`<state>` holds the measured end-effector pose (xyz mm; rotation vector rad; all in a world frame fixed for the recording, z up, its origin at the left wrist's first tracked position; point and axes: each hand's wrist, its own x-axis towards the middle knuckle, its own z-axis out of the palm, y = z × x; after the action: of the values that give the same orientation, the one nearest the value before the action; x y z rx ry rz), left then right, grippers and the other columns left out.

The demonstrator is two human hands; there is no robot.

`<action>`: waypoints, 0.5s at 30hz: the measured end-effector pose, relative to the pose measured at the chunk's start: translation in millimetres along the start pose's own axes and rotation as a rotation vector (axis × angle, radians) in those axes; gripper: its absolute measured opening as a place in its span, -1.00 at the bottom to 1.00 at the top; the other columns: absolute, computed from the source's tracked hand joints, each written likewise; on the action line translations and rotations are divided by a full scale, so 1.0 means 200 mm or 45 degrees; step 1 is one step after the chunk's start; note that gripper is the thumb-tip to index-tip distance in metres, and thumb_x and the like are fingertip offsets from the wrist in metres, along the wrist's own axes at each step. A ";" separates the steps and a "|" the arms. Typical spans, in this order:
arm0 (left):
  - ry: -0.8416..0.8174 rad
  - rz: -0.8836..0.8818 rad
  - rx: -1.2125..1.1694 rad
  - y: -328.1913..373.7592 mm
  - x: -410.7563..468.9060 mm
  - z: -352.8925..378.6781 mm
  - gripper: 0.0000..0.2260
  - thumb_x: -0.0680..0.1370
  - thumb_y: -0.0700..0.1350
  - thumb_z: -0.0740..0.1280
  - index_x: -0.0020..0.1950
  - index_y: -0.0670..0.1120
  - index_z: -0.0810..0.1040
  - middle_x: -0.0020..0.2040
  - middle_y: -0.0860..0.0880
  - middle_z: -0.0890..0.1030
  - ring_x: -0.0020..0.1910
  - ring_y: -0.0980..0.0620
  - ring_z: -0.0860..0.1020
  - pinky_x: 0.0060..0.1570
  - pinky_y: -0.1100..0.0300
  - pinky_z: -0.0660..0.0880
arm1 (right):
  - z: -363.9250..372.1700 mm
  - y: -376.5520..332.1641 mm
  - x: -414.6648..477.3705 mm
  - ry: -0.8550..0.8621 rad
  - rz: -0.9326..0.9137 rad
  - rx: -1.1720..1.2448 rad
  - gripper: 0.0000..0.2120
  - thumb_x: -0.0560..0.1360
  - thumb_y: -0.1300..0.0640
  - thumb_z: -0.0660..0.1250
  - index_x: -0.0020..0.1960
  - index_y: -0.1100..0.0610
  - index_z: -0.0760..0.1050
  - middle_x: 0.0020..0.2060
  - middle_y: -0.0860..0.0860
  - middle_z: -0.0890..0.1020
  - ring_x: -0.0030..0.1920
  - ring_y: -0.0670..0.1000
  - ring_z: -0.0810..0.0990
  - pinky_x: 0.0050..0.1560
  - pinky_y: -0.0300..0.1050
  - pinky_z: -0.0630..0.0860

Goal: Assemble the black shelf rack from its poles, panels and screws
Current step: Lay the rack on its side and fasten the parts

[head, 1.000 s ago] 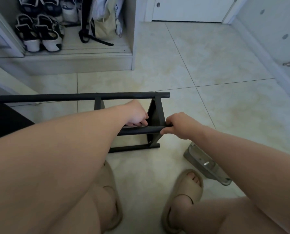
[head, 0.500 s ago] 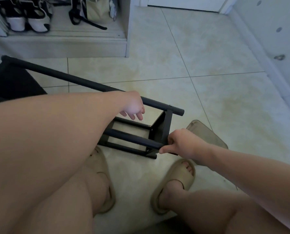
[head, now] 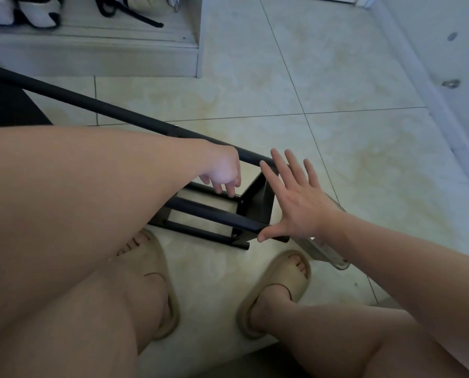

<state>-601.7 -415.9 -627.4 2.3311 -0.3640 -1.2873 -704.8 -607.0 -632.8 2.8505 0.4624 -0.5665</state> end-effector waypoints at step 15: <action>-0.146 0.124 -0.188 -0.15 0.26 0.06 -0.87 0.60 -0.15 0.37 -0.02 0.06 0.69 -0.17 0.09 0.70 -0.26 0.19 0.64 -0.28 0.31 0.49 | 0.08 0.08 0.09 -0.096 -0.182 0.127 0.42 0.14 -0.76 -0.01 0.58 0.15 -0.49 0.54 0.11 -0.50 0.54 0.15 -0.52 0.57 0.14 -0.38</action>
<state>-583.8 -416.5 -686.1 2.0979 -0.4003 -1.3564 -688.8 -621.3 -651.4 2.8937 0.6458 -0.7402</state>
